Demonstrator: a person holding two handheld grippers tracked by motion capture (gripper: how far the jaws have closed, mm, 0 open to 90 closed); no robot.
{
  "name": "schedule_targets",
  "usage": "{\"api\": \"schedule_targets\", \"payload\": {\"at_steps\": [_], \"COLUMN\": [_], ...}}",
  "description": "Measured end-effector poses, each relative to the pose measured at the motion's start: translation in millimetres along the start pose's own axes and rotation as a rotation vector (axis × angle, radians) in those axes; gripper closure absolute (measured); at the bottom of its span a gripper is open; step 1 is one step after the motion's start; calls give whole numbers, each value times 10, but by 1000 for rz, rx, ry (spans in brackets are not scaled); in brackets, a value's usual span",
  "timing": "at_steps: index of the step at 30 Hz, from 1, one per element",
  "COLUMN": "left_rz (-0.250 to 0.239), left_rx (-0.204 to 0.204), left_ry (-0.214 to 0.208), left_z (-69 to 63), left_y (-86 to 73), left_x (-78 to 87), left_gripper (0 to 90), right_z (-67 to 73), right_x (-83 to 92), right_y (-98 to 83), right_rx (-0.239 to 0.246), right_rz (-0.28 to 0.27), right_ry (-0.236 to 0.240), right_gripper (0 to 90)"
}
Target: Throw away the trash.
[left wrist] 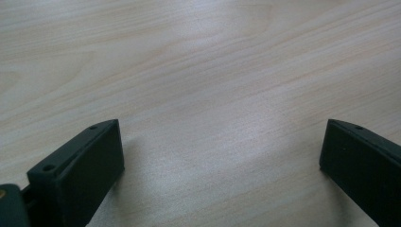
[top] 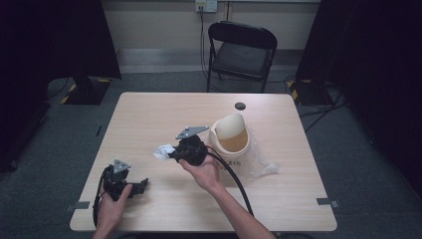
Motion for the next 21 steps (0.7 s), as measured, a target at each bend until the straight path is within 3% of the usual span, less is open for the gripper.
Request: {"api": "schedule_targets", "payload": {"at_steps": [7,21], "left_rz": [0,0], "left_rx": [0,1], "left_ry": [0,0], "left_z": [0,-1], "left_y": [0,0], "left_x": [0,0], "left_gripper": [0,0], "right_z": [-11,-125], "right_x": [295,776], "right_y": [-4,-30], "right_rx": [-6,11], "right_rz": [-26,-56], "right_ry": [8,-47], "right_gripper": [799,798]}}
Point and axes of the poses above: each handheld gripper's, and its own axes: x roughly backward along the jaws, y roughly out of its top, z roughly to its left, the point moved 7 cm from there along -x, roughly forward along the jaws, and after that the axes turned 13 degrees about -x, right-handed, at the moved point
